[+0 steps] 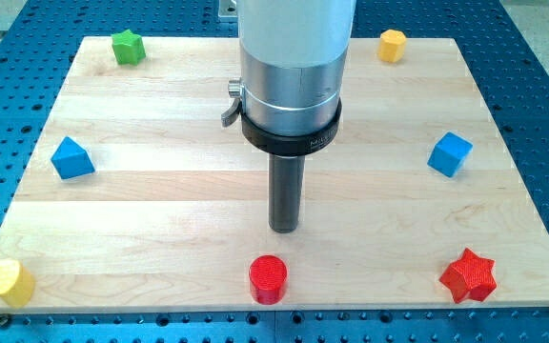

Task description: Keep the yellow hexagon parallel left to the red circle

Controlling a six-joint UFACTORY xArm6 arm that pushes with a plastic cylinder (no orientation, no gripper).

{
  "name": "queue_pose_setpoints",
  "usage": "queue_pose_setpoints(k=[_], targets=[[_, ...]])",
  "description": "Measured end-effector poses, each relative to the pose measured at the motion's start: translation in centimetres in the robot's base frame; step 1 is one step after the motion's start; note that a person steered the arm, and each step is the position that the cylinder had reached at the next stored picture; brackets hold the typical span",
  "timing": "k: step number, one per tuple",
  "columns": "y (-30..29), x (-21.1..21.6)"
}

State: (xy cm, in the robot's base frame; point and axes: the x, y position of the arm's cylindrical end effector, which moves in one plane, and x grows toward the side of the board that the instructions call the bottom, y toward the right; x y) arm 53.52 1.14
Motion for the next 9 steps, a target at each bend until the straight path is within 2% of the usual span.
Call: queue_pose_setpoints(k=[1,2,3,4,5,7,8,9], targets=[[0.0,0.0],[-0.3,-2.4],[2.4,-2.8],[9.8,-2.8],[13.2,-3.0],[15.4,-2.6],[23.5,-1.6],[22.2,-1.6]])
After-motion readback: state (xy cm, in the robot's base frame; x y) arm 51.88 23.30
